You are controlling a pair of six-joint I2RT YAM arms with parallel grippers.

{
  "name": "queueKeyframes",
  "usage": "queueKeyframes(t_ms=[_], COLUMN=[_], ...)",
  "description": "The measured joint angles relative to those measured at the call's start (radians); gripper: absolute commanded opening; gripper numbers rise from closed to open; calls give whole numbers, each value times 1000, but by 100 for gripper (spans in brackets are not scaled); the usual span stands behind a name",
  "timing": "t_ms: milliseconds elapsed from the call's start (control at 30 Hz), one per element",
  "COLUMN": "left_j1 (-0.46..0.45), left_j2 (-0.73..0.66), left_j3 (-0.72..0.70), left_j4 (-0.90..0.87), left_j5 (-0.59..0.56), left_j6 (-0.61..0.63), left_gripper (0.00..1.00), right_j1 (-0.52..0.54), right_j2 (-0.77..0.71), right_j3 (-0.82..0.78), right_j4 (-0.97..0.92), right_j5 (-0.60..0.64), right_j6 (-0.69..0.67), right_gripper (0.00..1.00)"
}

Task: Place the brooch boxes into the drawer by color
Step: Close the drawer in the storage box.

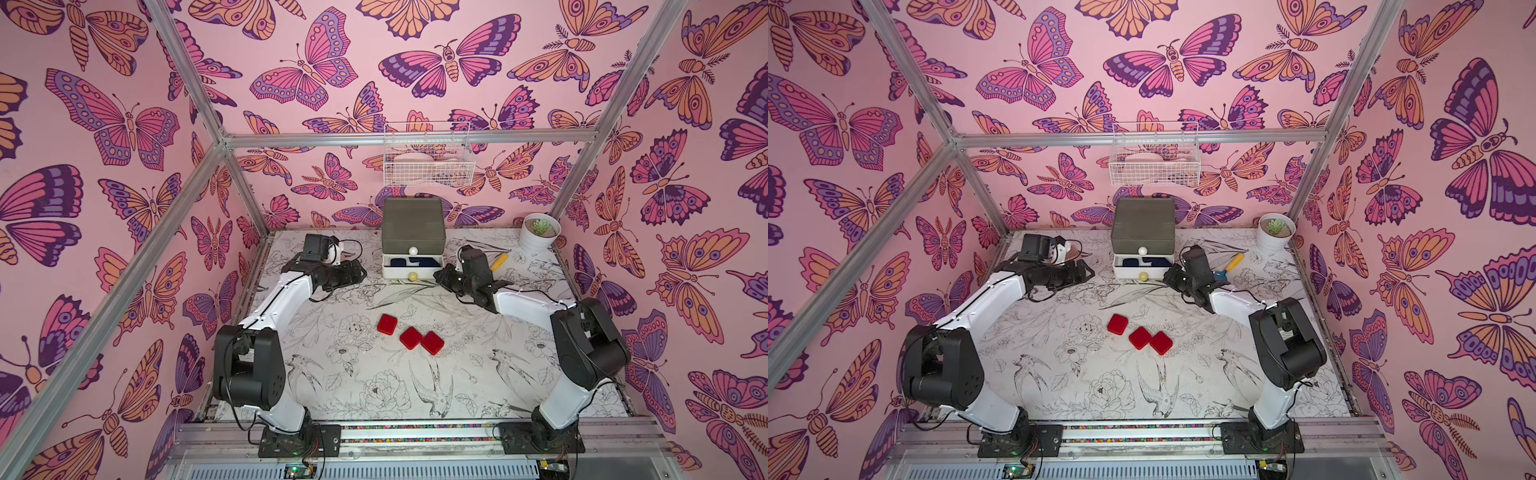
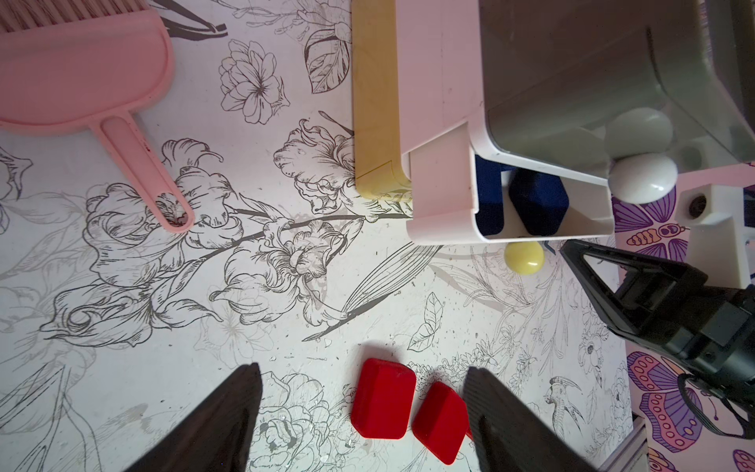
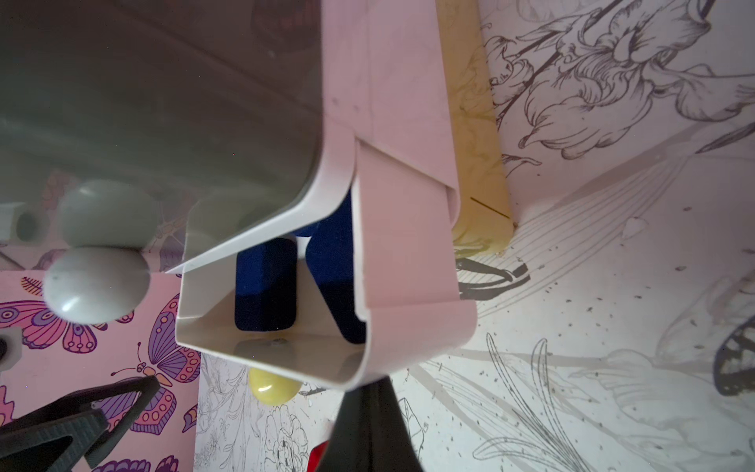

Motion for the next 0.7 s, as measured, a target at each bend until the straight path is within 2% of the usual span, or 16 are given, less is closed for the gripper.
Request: queueKeyframes(t_ms=[300, 433, 467, 600, 700], left_j1=[2, 5, 6, 6, 6], left_j2=[0, 0, 1, 7, 13], left_j3=[0, 0, 0, 0, 0], left_j4=[0, 0, 0, 0, 0], left_j5=[0, 3, 3, 3, 3], left_j6=[0, 0, 0, 0, 0], left_gripper=[84, 84, 84, 84, 84], right_j1=[-27, -33, -33, -34, -35], right_j2=[105, 137, 143, 158, 151], right_j3=[81, 106, 110, 110, 64], right_j4=[85, 88, 88, 97, 168], right_j5=[4, -9, -13, -26, -34], right_j6=[25, 26, 27, 51, 82], right_gripper=[0, 4, 7, 34, 42])
